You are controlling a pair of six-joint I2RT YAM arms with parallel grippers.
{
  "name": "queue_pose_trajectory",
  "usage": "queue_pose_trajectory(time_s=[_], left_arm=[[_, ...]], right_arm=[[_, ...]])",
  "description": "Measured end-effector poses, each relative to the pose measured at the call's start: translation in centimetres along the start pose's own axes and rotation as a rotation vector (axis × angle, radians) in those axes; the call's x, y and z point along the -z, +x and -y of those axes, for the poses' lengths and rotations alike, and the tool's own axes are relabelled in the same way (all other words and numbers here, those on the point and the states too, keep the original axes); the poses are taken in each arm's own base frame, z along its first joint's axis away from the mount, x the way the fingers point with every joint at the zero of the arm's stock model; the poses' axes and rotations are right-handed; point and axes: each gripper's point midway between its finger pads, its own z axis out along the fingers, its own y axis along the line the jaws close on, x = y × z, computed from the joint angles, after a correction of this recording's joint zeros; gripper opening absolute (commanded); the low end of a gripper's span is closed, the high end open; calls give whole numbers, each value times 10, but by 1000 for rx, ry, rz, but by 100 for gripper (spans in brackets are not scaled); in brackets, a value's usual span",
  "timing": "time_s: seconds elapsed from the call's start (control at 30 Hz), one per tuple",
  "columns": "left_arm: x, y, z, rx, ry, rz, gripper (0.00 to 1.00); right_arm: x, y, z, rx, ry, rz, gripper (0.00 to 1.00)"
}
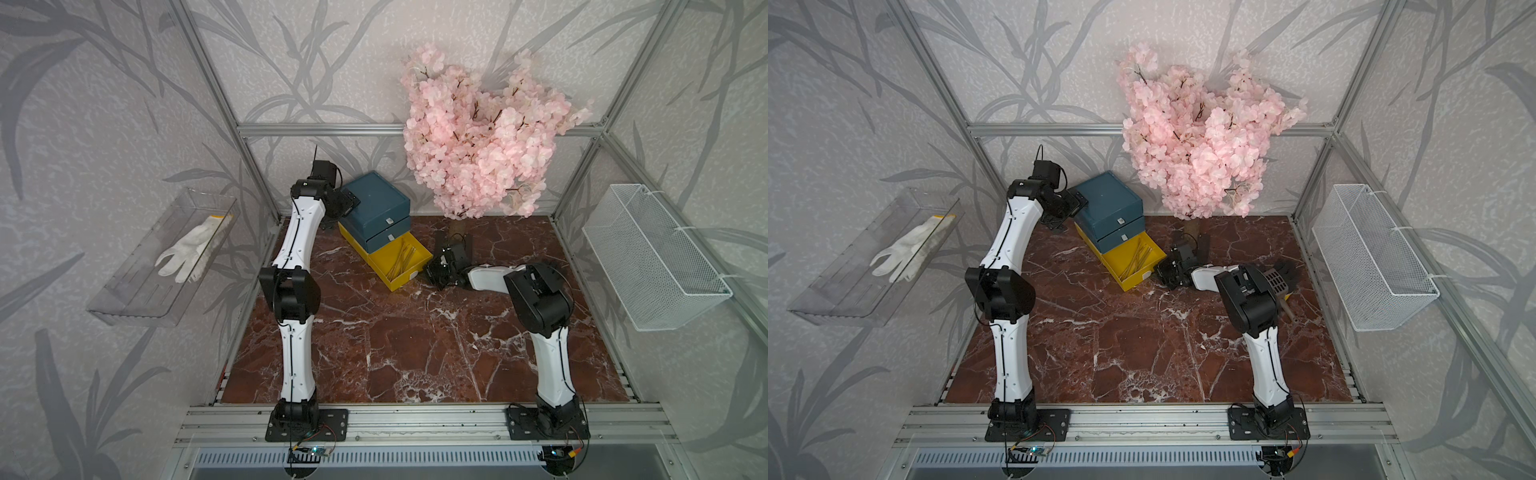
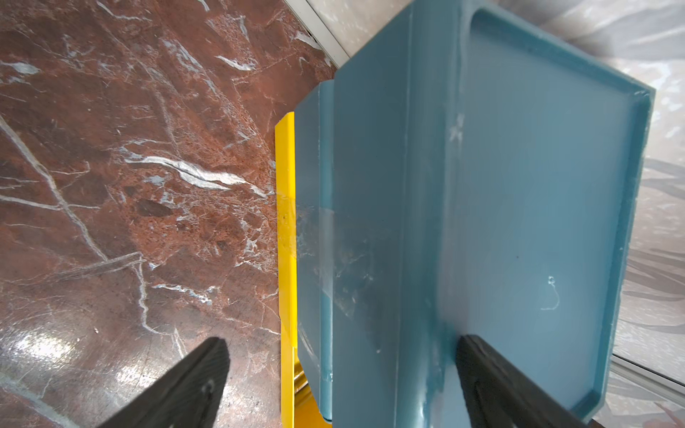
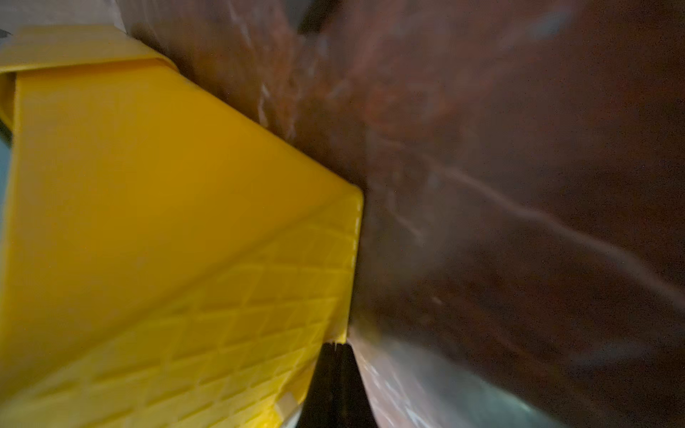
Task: Please place the pencils in the drawer according to their color
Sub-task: Close the drawer in the storage box, then reset both arms
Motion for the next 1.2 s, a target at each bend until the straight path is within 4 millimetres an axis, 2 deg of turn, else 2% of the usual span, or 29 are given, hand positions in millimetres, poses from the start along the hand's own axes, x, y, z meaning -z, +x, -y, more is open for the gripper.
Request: queue_pose_trajectory(time_s=[0.13,0.3,0.43,0.57,0.67,0.77,0.8,0.87,0.97,1.07,1.2], left_arm=[[-1,2,2,-11,3,5,100],[-3,8,3,-19,11,4,100],[-3,12,6,-25,24,7,100],[-4,14,7,-27,39,12,100],[-4,14,6,-28,49,18,100],[-3,14,8,-30,59,23,100],[-3,13,9,-32,64,27,100],[-2,13,10,-37,66,28,100],[6,13,11,-54,59,23,100],[22,10,17,-80,69,36,100],[60,7,25,-133,106,89,100]], right_arm=[[-25,-2,-28,6,-45,1,0],[-52,-6,-81,39,-140,-2,0],[-64,-8,-104,56,-180,-1,0],[-72,-9,-103,49,-163,-7,2],[-75,-10,-93,42,-143,-6,5],[-75,-8,-75,42,-125,-8,14],[-73,-7,-66,36,-110,-10,20],[-66,-2,-53,29,-92,-15,35],[-39,10,-54,57,-98,-20,56],[4,29,-68,105,-132,-25,71],[80,57,-94,195,-216,-18,91]])
